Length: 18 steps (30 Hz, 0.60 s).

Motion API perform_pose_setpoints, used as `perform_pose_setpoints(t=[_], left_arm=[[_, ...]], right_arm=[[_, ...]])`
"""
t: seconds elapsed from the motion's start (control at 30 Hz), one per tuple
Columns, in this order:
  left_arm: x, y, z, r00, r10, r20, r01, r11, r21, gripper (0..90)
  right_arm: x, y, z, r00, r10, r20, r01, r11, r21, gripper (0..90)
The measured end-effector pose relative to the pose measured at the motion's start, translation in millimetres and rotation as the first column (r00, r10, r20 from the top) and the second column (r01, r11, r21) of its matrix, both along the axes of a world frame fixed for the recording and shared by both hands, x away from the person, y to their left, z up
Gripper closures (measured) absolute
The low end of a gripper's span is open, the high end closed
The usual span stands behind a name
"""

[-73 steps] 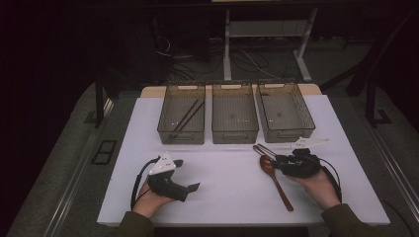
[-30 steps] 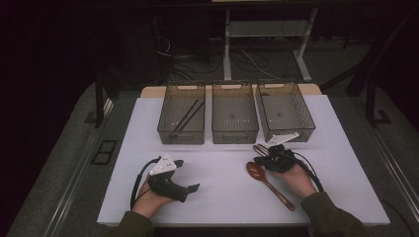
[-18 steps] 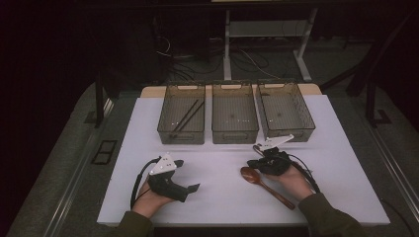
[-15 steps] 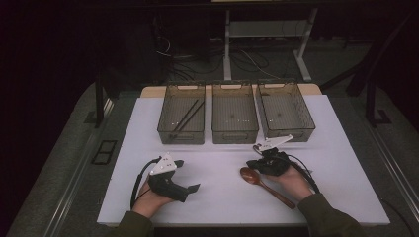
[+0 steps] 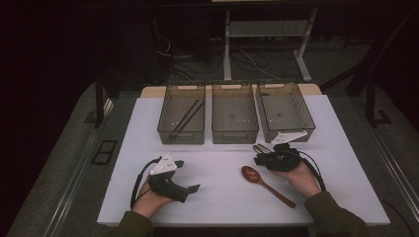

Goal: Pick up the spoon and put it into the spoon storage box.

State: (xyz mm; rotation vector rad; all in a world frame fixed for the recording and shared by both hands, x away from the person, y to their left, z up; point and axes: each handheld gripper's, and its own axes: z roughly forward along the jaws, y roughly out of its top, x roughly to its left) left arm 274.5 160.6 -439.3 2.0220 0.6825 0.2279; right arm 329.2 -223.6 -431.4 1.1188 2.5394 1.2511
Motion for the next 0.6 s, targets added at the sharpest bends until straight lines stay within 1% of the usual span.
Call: perform_pose_setpoints(t=[0.07,0.1,0.17,0.27,0.37,0.43,0.5,0.6], left_arm=[[0.0,0.0,-0.1,1.0000,0.001,-0.001,-0.001,1.0000,-0.001,0.0],[0.1,-0.1,-0.1,1.0000,0.000,-0.001,0.000,1.0000,-0.001,0.0],[0.1,-0.2,-0.1,1.0000,0.000,-0.001,0.000,1.0000,0.000,0.0],[-0.1,-0.2,0.1,1.0000,0.000,-0.001,0.000,1.0000,-0.001,0.0],[-0.1,-0.1,0.1,1.0000,0.000,-0.001,0.000,1.0000,0.000,0.0],[-0.2,-0.2,0.1,1.0000,-0.001,-0.001,0.001,1.0000,0.000,0.0],[-0.2,-0.2,-0.1,1.0000,-0.003,-0.001,0.003,1.0000,0.000,0.0],[-0.1,-0.3,-0.4,1.0000,-0.004,-0.004,0.004,1.0000,0.002,0.0]], right_arm=[[-3.9,-3.4,1.4,0.9995,0.021,-0.023,-0.021,1.000,0.013,60.0],[-5.6,-4.0,1.1,0.9992,0.030,-0.026,-0.030,0.999,0.019,57.9],[-10.7,-4.9,-0.5,0.9980,0.048,-0.042,-0.047,0.999,0.023,55.8],[-18.4,-3.5,-4.7,0.9964,0.067,-0.052,-0.067,0.998,0.013,53.1],[-21.9,0.7,-6.3,0.9949,0.083,-0.057,-0.083,0.997,-0.003,51.3],[-22.6,3.7,-7.9,0.9944,0.091,-0.054,-0.091,0.996,-0.010,51.1],[-22.9,4.9,-8.9,0.9940,0.093,-0.057,-0.095,0.995,-0.031,50.8],[-22.7,6.0,-11.2,0.9935,0.098,-0.059,-0.100,0.994,-0.041,50.6]])
